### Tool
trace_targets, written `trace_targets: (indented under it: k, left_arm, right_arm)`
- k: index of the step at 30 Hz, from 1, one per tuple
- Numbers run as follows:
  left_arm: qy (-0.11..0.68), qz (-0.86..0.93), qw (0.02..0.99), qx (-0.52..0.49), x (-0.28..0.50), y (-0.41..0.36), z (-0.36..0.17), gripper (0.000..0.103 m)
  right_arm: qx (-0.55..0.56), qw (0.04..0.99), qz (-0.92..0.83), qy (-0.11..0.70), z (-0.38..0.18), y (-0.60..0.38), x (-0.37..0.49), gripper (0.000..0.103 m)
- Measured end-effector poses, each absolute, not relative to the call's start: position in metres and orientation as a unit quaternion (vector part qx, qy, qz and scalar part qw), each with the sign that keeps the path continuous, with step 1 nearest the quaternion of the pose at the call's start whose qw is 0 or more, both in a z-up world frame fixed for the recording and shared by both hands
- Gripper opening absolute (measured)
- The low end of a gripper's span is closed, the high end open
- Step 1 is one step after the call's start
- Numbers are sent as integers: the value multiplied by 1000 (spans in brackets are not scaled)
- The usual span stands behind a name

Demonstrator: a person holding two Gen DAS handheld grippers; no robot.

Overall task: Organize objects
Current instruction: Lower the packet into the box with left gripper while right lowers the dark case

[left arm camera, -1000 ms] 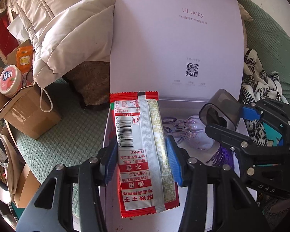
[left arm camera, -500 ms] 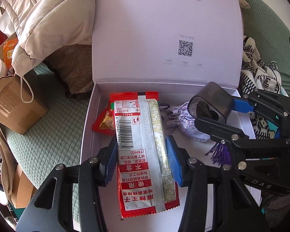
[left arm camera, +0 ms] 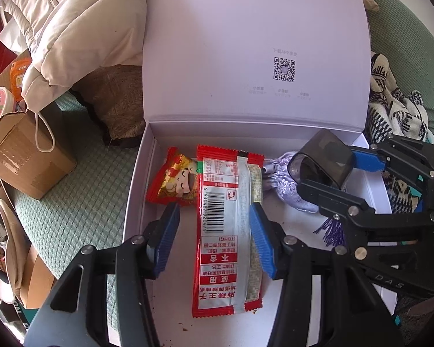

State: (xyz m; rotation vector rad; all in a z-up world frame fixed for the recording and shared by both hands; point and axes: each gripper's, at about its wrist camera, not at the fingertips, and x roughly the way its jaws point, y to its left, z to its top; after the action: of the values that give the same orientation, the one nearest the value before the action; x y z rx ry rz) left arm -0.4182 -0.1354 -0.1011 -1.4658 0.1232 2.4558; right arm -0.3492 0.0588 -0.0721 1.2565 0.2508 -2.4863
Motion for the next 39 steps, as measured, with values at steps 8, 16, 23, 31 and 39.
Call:
trace_targets:
  k: [8,16,23,31,39]
  left_arm:
    - [39,856,137,-498,-408,-143,-93,50]
    - [31,863,127,-487,-385,-131,-81,50]
    - [23,873,113,-474,-368,-139,-51,50]
    - [16,887,94,-452,-325,-142,-1,50]
    - [10,899,75,-432,-288,-145,29,50]
  right_arm:
    - [435,171,-879,90,-60,59,-344,45]
    - [423,173,-884,96,-44,57,-332,45]
    - [406,179,-891,99,-21,57,-316,44]
    - [381,189,-898,110,7,55,-289,44]
    - [357,201,-905,117,35,56,-262,44]
